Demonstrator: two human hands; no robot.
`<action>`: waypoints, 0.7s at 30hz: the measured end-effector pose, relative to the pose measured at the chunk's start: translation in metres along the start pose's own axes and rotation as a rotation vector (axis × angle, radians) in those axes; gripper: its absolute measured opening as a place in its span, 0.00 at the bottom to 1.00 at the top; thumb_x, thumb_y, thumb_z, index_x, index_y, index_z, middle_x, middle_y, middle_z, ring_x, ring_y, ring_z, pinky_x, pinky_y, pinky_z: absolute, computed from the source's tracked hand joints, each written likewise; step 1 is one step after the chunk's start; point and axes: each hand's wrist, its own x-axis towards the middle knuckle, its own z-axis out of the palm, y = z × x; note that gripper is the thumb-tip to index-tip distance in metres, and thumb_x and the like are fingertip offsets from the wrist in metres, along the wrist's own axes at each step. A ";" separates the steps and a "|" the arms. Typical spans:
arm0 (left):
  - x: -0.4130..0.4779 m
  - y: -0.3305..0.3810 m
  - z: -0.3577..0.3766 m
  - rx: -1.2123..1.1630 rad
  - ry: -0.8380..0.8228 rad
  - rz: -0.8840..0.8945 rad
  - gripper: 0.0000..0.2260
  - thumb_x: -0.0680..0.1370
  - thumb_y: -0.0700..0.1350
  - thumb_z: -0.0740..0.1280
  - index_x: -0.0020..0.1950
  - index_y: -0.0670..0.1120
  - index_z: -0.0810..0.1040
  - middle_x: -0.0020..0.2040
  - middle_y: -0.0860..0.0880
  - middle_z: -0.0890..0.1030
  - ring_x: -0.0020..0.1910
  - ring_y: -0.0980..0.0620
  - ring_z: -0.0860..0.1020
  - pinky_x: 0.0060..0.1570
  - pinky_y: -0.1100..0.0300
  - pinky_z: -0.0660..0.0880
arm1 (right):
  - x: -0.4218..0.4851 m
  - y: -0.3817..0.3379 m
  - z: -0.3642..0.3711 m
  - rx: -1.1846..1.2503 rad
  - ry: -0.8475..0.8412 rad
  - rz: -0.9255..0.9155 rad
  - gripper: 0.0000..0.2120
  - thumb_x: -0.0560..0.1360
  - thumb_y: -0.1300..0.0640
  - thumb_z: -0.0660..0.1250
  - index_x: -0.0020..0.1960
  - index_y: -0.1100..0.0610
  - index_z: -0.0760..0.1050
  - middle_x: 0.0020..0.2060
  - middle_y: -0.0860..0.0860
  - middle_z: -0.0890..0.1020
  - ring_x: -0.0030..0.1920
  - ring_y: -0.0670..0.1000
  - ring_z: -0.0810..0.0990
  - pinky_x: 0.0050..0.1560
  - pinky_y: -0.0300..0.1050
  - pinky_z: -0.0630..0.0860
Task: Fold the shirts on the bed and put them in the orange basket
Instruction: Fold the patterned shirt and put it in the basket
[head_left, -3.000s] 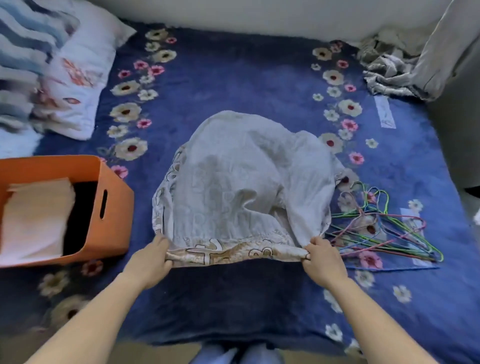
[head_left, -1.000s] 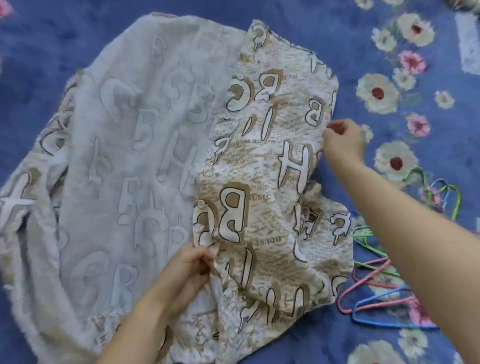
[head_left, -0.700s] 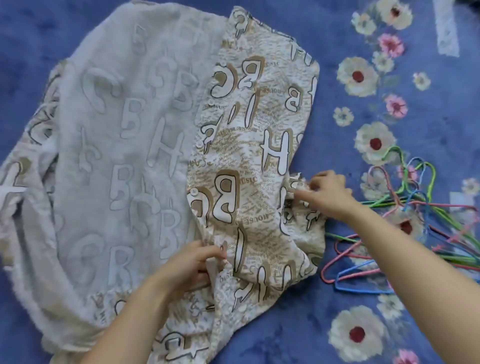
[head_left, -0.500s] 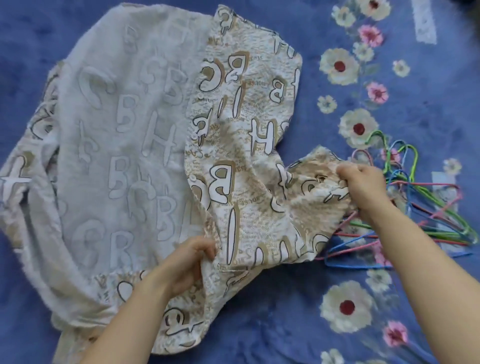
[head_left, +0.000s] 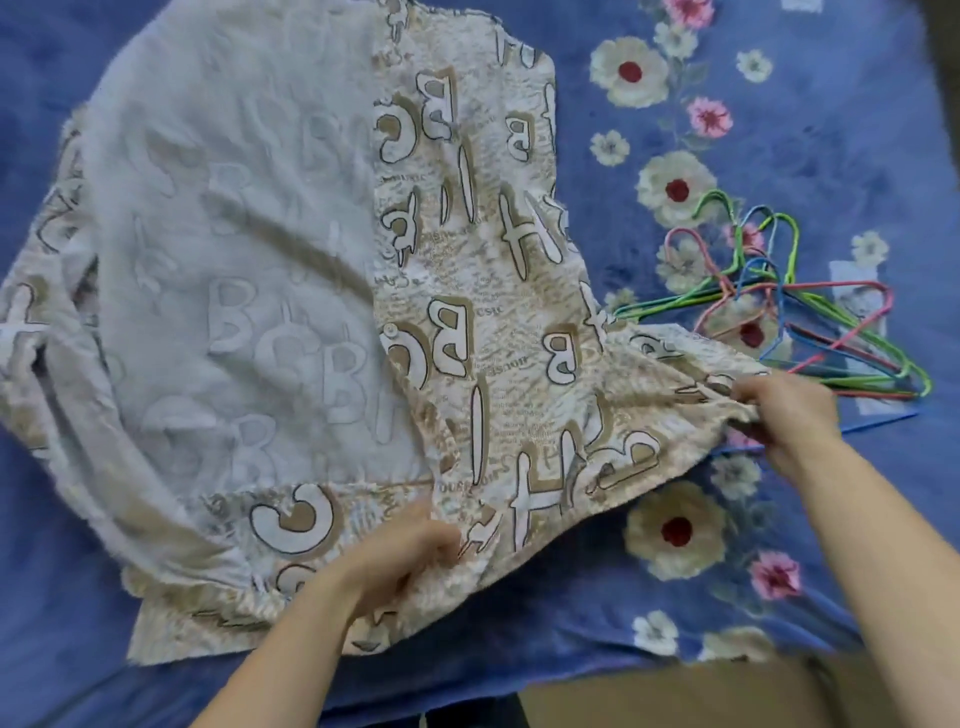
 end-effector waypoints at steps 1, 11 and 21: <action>-0.003 -0.007 0.000 0.010 -0.035 -0.033 0.39 0.62 0.38 0.66 0.69 0.28 0.54 0.37 0.38 0.74 0.24 0.57 0.64 0.24 0.62 0.59 | -0.001 0.003 -0.005 -0.044 0.036 0.002 0.07 0.65 0.72 0.66 0.33 0.64 0.71 0.29 0.55 0.71 0.25 0.48 0.70 0.18 0.36 0.64; -0.007 -0.021 0.015 0.004 0.021 -0.065 0.10 0.75 0.50 0.68 0.39 0.48 0.69 0.28 0.53 0.58 0.25 0.54 0.55 0.28 0.59 0.52 | -0.053 0.051 0.029 -0.662 0.117 -0.531 0.22 0.68 0.55 0.62 0.60 0.61 0.72 0.62 0.61 0.71 0.65 0.59 0.64 0.63 0.54 0.59; -0.018 -0.029 0.014 -0.052 0.237 0.103 0.09 0.76 0.36 0.63 0.37 0.45 0.73 0.30 0.52 0.74 0.24 0.56 0.69 0.26 0.64 0.67 | -0.130 0.060 0.093 -0.949 -0.294 -0.784 0.21 0.74 0.56 0.62 0.67 0.58 0.67 0.66 0.55 0.68 0.66 0.56 0.65 0.63 0.54 0.61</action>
